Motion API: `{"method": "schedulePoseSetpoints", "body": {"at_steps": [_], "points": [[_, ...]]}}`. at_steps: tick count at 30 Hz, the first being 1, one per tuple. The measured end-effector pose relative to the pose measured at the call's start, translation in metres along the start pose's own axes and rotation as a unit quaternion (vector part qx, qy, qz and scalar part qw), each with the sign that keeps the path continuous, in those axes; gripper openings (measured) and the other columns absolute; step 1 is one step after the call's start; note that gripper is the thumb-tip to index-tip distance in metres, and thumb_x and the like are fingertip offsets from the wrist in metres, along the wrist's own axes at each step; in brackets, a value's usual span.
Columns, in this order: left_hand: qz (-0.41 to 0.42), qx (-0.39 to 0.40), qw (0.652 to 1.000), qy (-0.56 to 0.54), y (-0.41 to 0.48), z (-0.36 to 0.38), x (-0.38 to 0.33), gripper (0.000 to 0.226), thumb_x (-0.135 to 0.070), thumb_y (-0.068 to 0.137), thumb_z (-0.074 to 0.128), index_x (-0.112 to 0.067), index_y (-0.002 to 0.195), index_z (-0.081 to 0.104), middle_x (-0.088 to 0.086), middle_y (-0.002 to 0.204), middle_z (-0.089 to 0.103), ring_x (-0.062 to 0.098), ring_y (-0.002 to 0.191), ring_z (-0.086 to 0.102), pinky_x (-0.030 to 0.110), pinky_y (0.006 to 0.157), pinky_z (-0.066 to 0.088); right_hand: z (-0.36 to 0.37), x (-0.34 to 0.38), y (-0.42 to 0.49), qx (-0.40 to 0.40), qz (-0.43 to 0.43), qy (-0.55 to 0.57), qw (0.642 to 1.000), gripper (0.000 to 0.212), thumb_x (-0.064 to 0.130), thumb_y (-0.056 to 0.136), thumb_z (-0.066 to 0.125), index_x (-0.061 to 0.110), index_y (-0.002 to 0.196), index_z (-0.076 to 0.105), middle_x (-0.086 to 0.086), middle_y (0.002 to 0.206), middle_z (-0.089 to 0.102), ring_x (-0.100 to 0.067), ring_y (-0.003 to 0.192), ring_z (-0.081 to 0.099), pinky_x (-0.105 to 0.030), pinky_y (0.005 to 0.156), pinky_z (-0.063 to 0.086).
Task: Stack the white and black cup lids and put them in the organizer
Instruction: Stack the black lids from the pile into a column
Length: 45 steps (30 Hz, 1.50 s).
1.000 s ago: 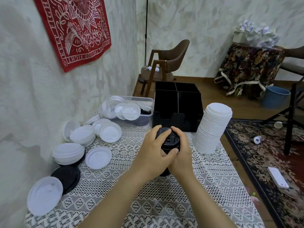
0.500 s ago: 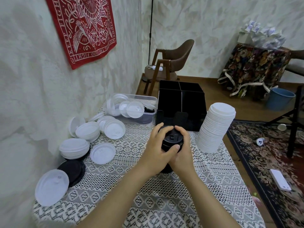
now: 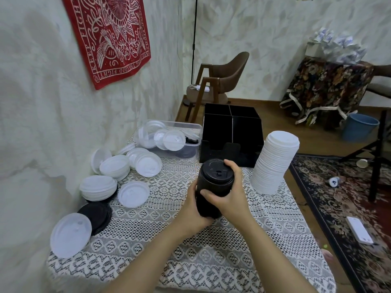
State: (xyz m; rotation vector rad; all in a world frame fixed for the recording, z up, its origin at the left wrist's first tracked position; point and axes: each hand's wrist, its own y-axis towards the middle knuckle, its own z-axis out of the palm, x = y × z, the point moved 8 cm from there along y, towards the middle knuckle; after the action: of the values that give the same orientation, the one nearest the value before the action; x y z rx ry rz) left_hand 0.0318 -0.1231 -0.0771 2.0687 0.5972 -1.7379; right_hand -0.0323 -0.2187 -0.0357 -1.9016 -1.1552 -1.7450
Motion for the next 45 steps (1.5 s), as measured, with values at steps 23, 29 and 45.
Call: {"method": "schedulePoseSetpoints", "body": {"at_steps": [23,29,45], "points": [[-0.059,-0.189,0.933,0.301,-0.039,-0.066,0.013,0.098,-0.043,0.057,0.08,-0.027,0.136,0.025,-0.004,0.113,0.06,0.024,0.11,0.055,0.043,0.098,0.045,0.059,0.038,-0.023,0.049,-0.043,0.021,0.998,0.085,0.007,0.067,0.087,0.043,0.126,0.036,0.038,0.119,0.048,0.011,0.116,0.049,-0.008,0.096,0.039],[-0.054,-0.215,0.936,0.273,-0.068,-0.084,0.015,0.094,-0.039,0.052,0.082,-0.025,0.131,0.033,-0.002,0.108,0.065,0.022,0.101,0.063,0.039,0.084,0.055,0.083,0.046,-0.038,0.071,-0.041,0.024,0.996,0.086,0.011,0.067,0.087,0.043,0.127,0.035,0.045,0.118,0.044,0.012,0.117,0.047,-0.006,0.096,0.037],[-0.081,-0.206,0.935,0.276,-0.097,-0.097,0.026,0.096,-0.051,0.041,0.075,-0.034,0.126,0.034,-0.009,0.109,0.06,0.02,0.106,0.057,0.041,0.085,0.053,0.106,0.052,-0.06,0.081,-0.022,0.017,0.996,0.086,0.017,0.067,0.087,0.052,0.126,0.034,0.023,0.128,0.05,0.006,0.116,0.051,-0.017,0.098,0.043]]}}
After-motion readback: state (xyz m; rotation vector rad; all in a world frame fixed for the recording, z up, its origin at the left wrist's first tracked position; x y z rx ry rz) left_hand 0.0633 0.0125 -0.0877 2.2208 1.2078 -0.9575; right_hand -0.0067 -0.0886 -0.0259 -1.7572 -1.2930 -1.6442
